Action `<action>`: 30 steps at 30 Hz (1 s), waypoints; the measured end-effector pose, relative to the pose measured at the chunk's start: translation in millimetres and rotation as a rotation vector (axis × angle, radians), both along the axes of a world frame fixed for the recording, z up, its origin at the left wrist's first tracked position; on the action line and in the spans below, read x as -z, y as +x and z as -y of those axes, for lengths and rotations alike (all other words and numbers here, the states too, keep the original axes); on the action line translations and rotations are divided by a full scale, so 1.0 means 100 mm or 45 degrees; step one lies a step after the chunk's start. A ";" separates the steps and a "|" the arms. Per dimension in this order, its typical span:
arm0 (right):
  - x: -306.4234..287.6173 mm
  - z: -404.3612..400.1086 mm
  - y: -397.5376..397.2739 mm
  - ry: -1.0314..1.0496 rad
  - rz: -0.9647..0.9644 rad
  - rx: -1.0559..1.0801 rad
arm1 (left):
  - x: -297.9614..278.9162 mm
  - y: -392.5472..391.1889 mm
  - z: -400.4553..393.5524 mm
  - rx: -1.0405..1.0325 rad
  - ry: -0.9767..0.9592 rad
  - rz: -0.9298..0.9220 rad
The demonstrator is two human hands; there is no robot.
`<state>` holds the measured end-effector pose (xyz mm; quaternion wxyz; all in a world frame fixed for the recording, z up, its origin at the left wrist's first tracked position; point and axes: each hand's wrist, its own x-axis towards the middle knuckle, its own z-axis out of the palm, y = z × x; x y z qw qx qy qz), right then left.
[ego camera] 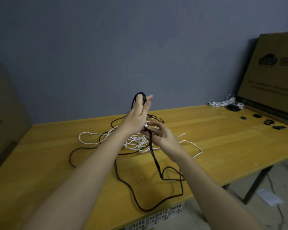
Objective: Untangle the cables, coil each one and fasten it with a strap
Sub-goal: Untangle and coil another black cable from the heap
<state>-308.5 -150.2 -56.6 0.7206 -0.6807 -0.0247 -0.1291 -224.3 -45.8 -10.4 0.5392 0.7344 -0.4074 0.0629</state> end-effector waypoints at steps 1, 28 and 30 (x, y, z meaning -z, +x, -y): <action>0.01 0.00 0.07 -0.092 -0.016 0.018 | 0.01 0.05 -0.02 -0.017 0.041 0.008; -0.03 0.26 0.68 -1.288 0.179 0.431 | 0.24 0.41 -0.16 -0.395 0.873 0.187; -0.04 0.27 0.66 -1.307 0.206 0.451 | 0.23 0.38 -0.16 -0.410 0.889 0.203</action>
